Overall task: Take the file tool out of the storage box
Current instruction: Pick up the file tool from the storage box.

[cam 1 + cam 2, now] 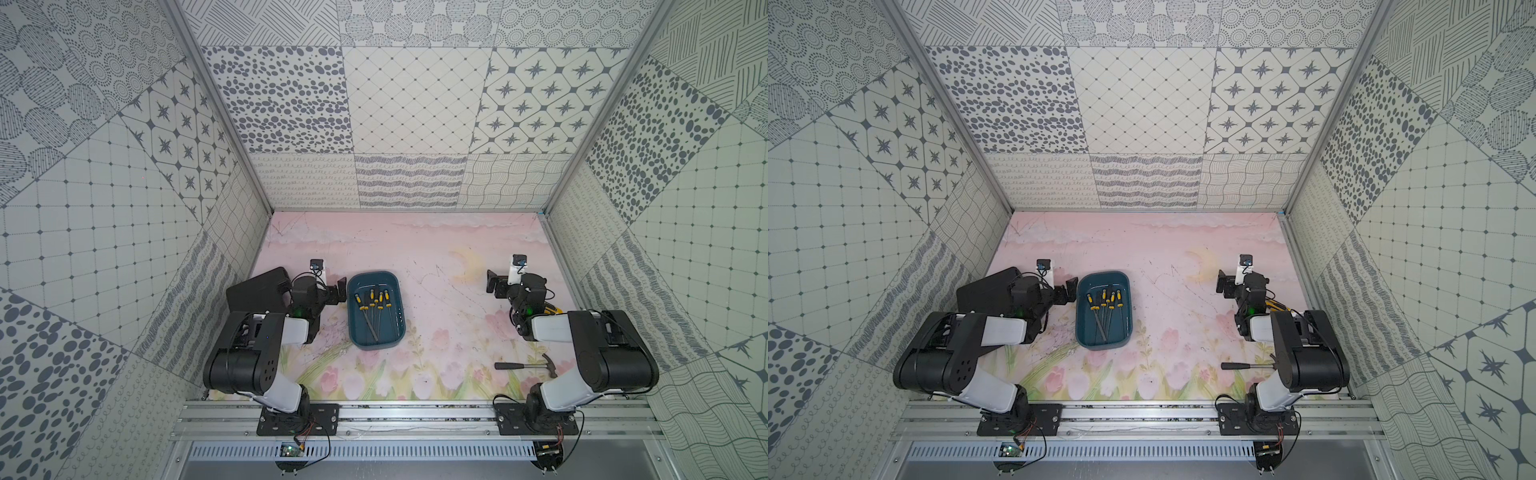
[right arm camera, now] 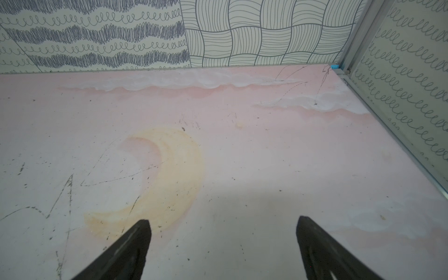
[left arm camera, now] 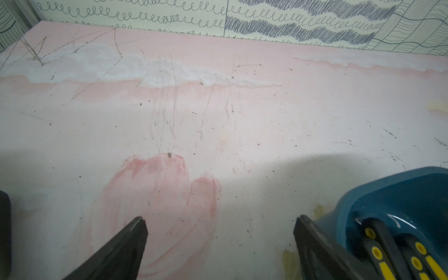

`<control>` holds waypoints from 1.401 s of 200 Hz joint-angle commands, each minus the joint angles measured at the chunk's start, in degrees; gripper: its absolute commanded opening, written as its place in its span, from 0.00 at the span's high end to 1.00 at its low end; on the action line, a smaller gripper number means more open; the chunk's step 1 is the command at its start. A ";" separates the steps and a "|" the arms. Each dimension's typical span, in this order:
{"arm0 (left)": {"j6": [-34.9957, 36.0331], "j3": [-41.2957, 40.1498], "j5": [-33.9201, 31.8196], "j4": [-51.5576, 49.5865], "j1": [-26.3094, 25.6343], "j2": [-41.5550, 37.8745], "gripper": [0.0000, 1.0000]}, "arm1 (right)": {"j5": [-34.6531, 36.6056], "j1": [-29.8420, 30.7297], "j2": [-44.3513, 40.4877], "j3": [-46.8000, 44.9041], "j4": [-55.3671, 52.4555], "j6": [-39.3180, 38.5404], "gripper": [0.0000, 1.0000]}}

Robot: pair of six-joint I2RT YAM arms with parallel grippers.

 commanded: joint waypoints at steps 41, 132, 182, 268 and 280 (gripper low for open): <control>0.01 6.53 -1.21 -20.41 -0.27 -11.14 0.01 | 5.30 3.82 -7.67 5.26 -11.53 -3.14 0.02; -10.91 22.13 -11.68 -54.18 -18.62 -26.32 0.01 | 19.19 27.55 -23.07 21.47 -43.85 0.80 0.02; -18.41 27.17 -4.48 -64.72 -25.47 -18.87 0.01 | 16.94 38.50 -20.79 26.01 -54.57 7.22 0.06; -28.39 33.00 -2.83 -72.47 -29.02 -6.76 0.33 | 12.74 39.97 -22.22 24.53 -63.41 16.29 0.15; -28.46 33.76 -2.63 -72.62 -29.34 -5.14 0.45 | 12.68 39.98 -22.63 23.69 -63.51 16.55 0.15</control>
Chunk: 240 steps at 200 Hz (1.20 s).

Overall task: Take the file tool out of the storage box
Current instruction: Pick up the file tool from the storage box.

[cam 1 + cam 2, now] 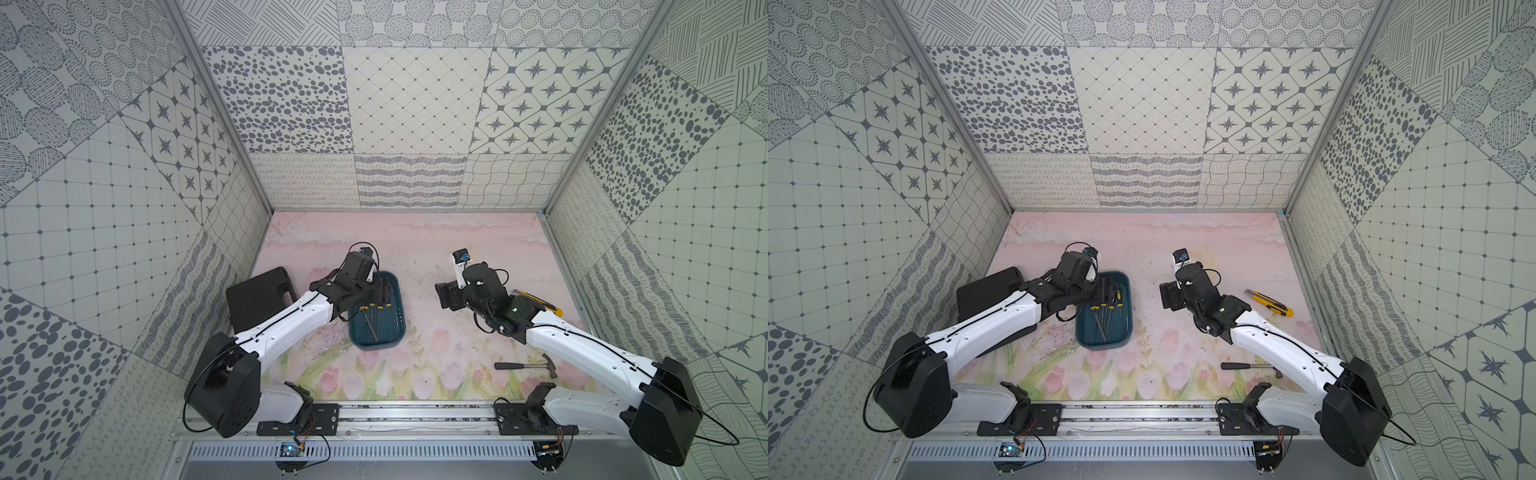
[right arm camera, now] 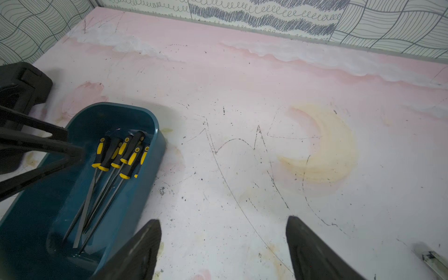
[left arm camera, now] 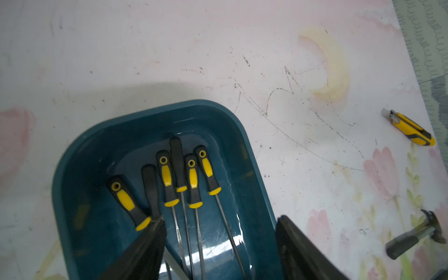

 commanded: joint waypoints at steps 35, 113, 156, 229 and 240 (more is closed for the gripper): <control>-5.54 5.08 1.36 -6.92 -2.30 9.62 0.62 | -0.71 0.27 -2.42 -3.12 -1.00 3.52 0.14; -8.62 13.66 -2.07 -12.35 -3.68 20.27 0.70 | -1.89 0.29 -2.67 -4.02 -1.70 4.12 0.12; -10.83 16.29 -4.07 -14.95 -3.78 23.20 0.72 | -2.83 0.17 -2.18 -3.47 -1.71 4.12 0.09; -12.27 20.30 -6.72 -17.53 -3.79 28.04 0.74 | -4.72 0.08 -1.17 -2.51 -1.44 5.06 0.07; -12.52 20.77 -7.13 -17.86 -3.79 28.80 0.74 | -4.81 0.04 -1.13 -2.61 -1.44 5.12 0.06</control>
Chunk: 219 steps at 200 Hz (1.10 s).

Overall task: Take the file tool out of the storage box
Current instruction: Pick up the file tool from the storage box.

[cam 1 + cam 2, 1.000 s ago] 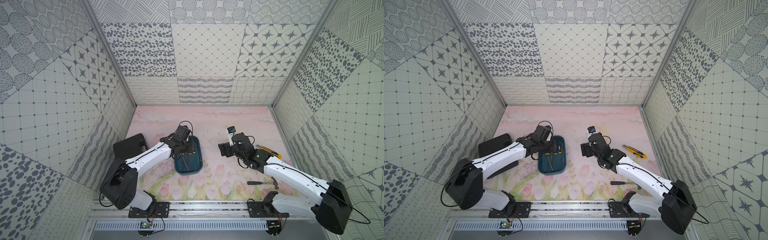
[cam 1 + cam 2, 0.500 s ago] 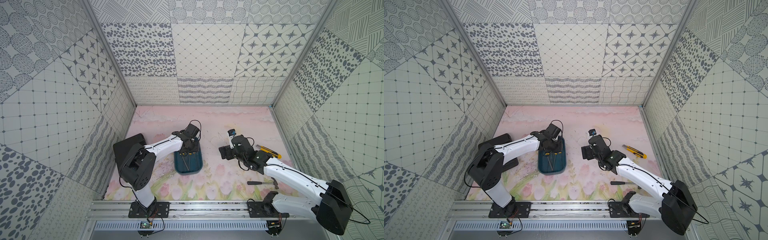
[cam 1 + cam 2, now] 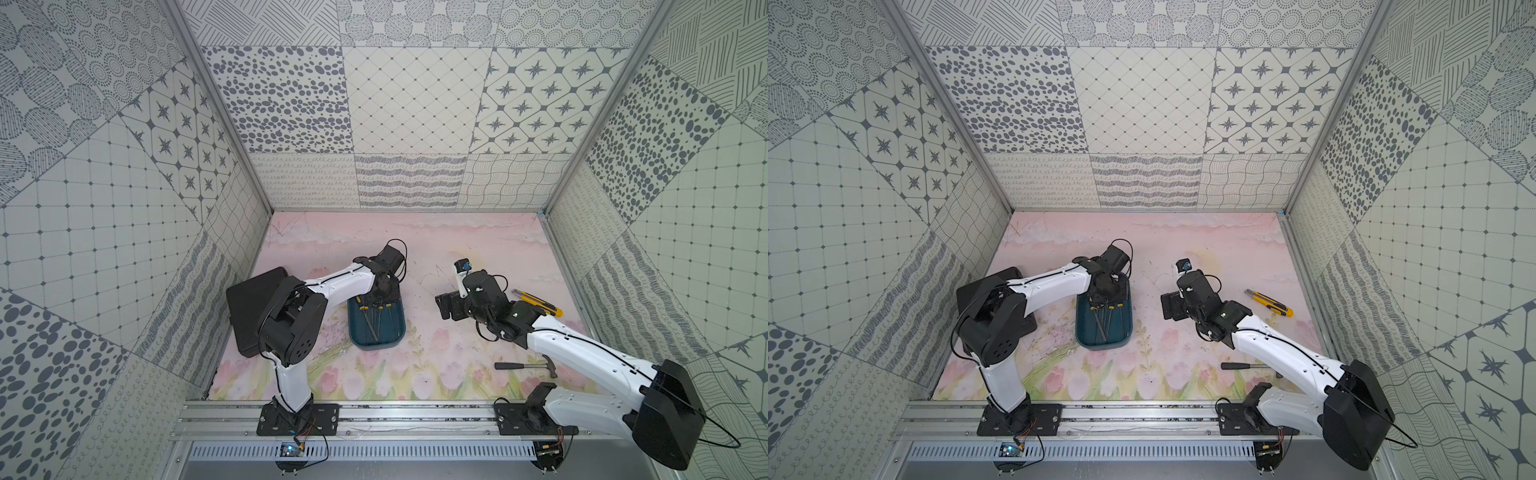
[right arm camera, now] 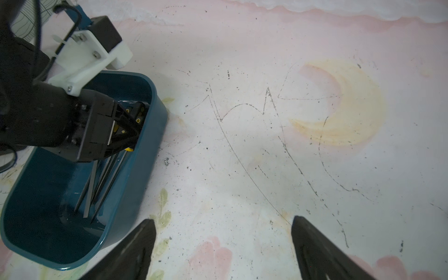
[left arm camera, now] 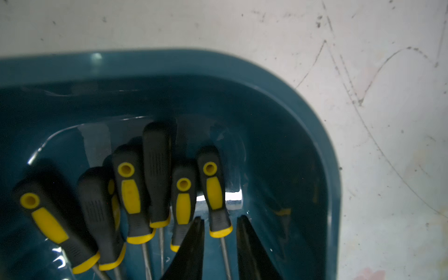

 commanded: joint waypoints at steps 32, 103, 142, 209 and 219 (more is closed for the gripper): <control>-1.92 2.63 -3.38 -2.82 -0.42 3.81 0.75 | -1.10 -0.16 -0.01 0.30 1.20 0.88 0.06; 0.63 4.16 -6.04 -0.58 -0.42 7.43 0.75 | -1.73 -0.27 0.06 -0.60 1.07 1.46 0.05; 1.85 3.78 -4.98 1.96 -0.34 7.32 0.87 | -2.15 -0.27 -0.68 -1.38 1.08 1.35 0.06; 0.82 -7.28 3.63 12.84 -0.22 -8.86 0.92 | -22.42 -0.17 -2.40 -0.45 3.12 4.24 0.13; 0.30 -8.37 4.62 13.51 -0.24 -11.14 0.92 | -25.66 -0.03 -2.19 -0.75 4.89 5.78 0.17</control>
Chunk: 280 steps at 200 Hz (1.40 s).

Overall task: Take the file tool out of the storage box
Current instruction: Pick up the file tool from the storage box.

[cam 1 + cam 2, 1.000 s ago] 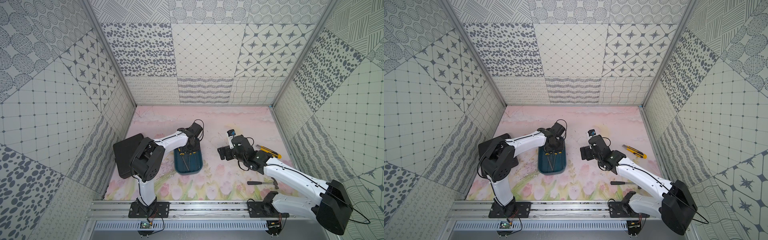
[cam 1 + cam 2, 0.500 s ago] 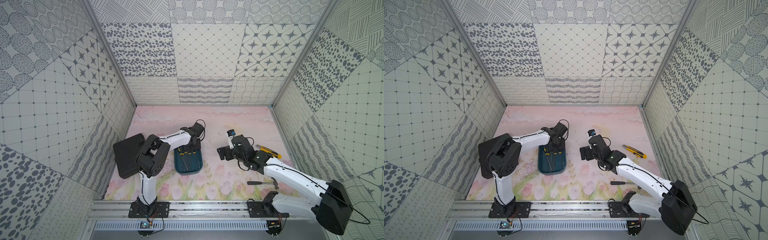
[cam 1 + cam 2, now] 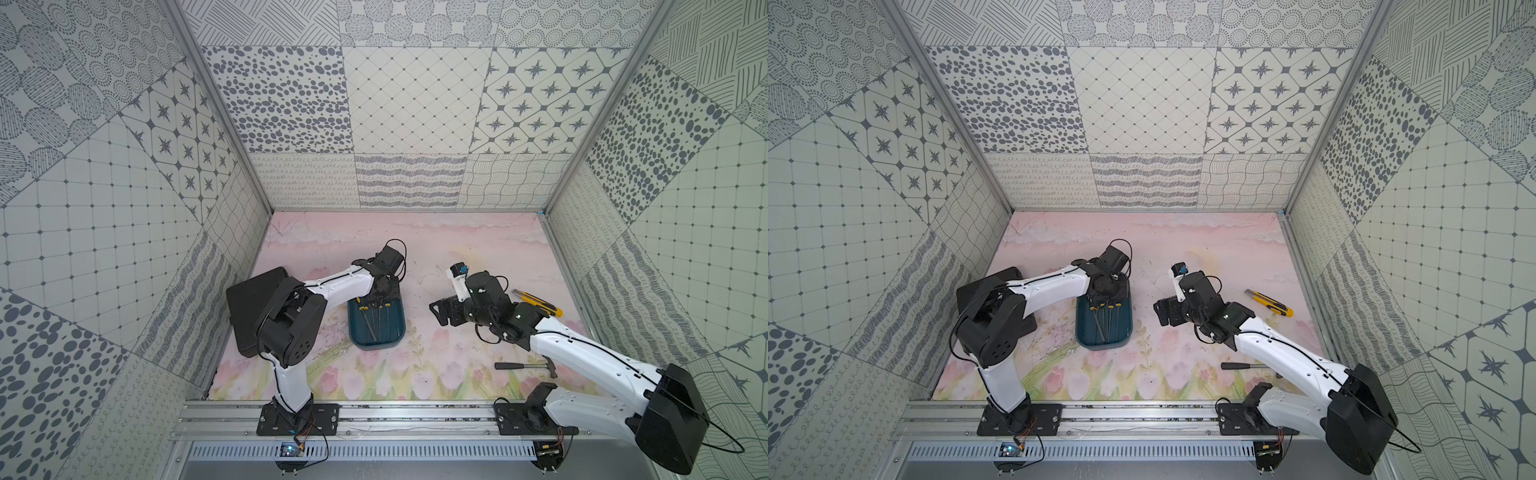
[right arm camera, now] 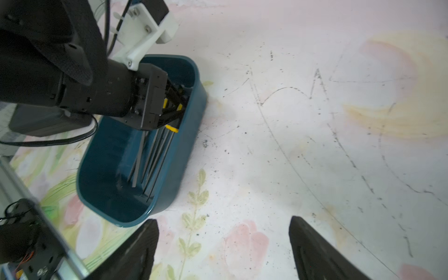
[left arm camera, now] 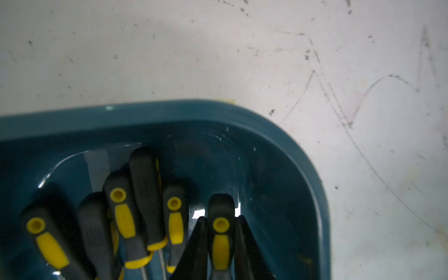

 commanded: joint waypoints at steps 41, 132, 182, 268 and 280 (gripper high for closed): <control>-5.12 -8.09 11.30 10.40 -0.14 -15.02 0.94 | -20.58 0.34 1.04 -2.56 14.46 10.59 0.34; -19.09 -12.87 12.62 14.49 -0.07 -22.19 0.97 | -21.12 2.55 8.02 -4.22 22.34 15.04 0.61; -21.06 -13.34 12.45 15.61 -0.14 -22.89 0.97 | -22.32 3.80 12.07 -3.79 25.04 15.97 0.67; -20.94 -12.50 12.13 15.33 -0.13 -21.48 1.00 | -25.14 4.05 14.58 -3.41 26.64 16.24 0.76; -20.84 -12.43 11.94 15.37 -0.07 -21.36 1.00 | -25.52 4.11 14.50 -3.40 26.63 16.09 0.76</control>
